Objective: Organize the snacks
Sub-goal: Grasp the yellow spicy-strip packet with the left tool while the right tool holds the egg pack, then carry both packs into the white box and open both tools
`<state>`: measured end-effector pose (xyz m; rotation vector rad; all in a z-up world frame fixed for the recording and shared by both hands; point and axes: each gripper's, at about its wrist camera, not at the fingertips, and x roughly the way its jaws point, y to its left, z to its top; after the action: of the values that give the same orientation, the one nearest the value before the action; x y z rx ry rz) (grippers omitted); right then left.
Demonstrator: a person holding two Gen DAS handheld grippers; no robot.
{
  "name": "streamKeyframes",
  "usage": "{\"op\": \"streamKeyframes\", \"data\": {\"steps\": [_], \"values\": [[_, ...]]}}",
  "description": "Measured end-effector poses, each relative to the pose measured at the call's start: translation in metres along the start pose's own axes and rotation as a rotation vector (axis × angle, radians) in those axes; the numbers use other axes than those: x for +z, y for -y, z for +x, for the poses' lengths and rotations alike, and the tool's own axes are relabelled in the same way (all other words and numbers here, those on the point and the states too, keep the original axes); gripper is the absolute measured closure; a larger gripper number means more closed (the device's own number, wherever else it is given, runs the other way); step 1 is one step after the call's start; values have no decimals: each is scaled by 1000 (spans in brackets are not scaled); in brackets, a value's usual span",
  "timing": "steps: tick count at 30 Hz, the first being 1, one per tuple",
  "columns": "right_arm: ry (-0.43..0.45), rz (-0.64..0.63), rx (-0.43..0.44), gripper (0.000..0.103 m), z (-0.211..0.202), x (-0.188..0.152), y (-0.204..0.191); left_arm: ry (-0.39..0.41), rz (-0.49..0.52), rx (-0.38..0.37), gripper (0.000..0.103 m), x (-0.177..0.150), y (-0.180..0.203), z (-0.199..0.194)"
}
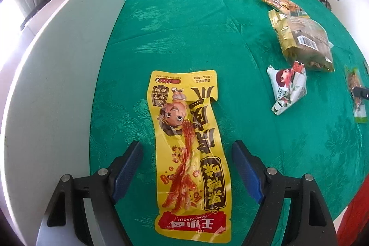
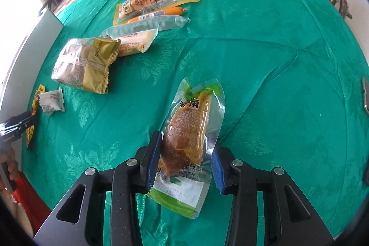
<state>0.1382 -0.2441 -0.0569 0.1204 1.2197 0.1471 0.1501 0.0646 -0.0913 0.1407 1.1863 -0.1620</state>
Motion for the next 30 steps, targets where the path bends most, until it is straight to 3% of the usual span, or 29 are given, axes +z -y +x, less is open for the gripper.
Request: {"op": "streamKeyframes", "data": {"steps": [2, 3, 5, 11, 18, 21, 25, 27, 30], "values": [[44, 10, 28, 73, -14, -4, 1, 9, -26, -31, 53, -5, -3, -3], [67, 16, 44, 73, -22, -6, 1, 30, -34, -30, 60, -8, -5, -6], [107, 7, 67, 74, -38, -11, 0, 50, -74, -64, 63, -14, -11, -11], [178, 7, 123, 74, -63, -28, 1, 118, -182, -169, 64, -34, -13, -31], [173, 2, 134, 74, -69, -28, -14, 215, -239, -288, 64, -36, -6, -87], [198, -58, 192, 74, -86, -18, -49, 295, -257, -323, 64, -32, -23, -129], [242, -182, 324, 74, -116, 10, -132, 385, -333, -313, 64, -31, -80, -178], [263, -254, 406, 74, -132, 25, -184, 411, -392, -273, 64, -36, -118, -195], [271, -351, 530, 74, -148, 43, -269, 422, -466, -126, 63, -50, -175, -207]]}}
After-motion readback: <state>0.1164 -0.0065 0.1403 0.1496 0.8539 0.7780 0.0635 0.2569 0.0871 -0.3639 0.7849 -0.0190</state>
